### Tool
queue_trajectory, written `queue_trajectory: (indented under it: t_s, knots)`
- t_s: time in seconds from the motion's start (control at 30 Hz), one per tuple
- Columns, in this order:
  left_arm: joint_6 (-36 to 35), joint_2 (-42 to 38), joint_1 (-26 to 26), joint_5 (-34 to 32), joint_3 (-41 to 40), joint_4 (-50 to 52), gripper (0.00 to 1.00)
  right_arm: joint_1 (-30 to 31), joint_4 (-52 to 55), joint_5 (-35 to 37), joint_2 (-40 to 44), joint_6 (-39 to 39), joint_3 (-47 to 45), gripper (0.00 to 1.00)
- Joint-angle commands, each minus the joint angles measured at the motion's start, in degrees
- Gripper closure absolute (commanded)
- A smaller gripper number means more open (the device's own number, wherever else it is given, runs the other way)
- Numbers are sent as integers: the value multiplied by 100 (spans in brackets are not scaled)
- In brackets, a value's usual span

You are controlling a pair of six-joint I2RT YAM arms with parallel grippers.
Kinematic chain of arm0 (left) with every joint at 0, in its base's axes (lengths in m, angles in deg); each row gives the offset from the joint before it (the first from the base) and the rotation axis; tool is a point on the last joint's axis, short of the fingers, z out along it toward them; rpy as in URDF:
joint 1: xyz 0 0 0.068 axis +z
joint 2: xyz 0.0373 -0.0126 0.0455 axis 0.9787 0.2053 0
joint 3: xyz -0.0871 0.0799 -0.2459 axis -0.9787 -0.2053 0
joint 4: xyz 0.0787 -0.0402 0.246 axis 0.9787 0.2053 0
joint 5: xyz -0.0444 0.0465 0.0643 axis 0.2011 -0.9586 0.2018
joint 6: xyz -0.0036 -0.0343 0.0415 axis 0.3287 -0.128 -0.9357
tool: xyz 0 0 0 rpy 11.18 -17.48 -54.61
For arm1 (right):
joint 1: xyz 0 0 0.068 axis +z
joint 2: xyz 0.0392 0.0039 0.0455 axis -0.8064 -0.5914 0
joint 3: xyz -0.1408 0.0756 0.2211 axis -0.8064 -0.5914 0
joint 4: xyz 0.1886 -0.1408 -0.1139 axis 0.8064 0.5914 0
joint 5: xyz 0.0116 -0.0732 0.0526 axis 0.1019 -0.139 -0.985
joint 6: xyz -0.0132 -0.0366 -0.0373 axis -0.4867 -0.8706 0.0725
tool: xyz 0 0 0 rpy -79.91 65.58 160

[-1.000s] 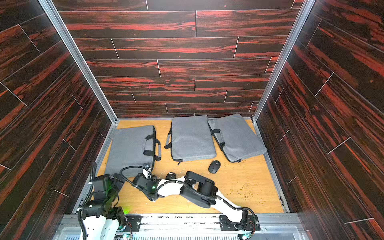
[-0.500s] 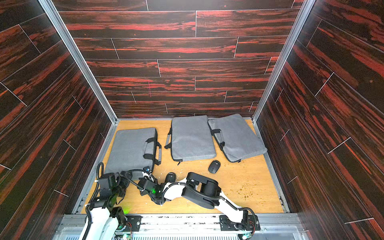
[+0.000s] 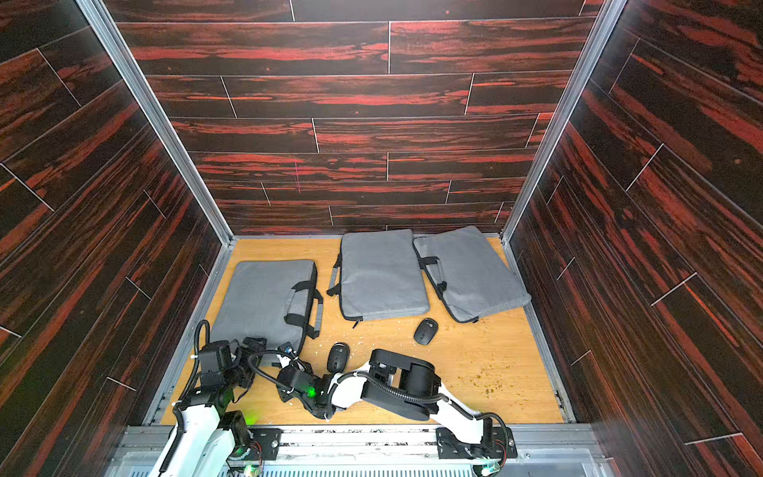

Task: Put the mouse into the laptop bag
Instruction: Zip the zipper on the zippered laptop bag.

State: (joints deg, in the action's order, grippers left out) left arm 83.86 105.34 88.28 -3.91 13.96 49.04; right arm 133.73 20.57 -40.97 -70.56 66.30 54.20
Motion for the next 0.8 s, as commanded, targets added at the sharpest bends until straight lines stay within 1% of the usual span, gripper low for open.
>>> queue_trajectory:
  t_s: [0.0, 0.07, 0.17, 0.3, 0.37, 0.47, 0.57, 0.67, 0.77]
  knots:
    - [141, -30, 31, 95, -236, -254, 8, 139, -629, -526, 475, -472, -243, 100]
    - [156, 2, 31, 72, -275, -275, 8, 203, -601, -619, 470, -668, -119, 100]
    - [147, 153, 27, 121, -260, -317, 8, 309, -86, -446, 357, -819, 312, 100]
    - [132, 454, 32, 38, -206, -371, 8, 377, 268, -253, 273, -779, 608, 100]
    - [79, 535, 28, -41, -177, -337, 7, 377, 486, -43, 233, -674, 709, 100]
    - [-56, 542, 27, -278, 21, 145, 0, 363, 767, 249, 193, -503, 761, 100]
    - [-48, 374, 30, -482, 106, 484, 0, 296, 889, 347, 176, -335, 724, 100]
    - [71, 228, 33, -559, 153, 792, 0, 140, 832, 176, 186, -99, 611, 100]
    - [90, 270, 33, -367, 164, 842, 0, -76, 597, -304, 169, 44, 550, 100]
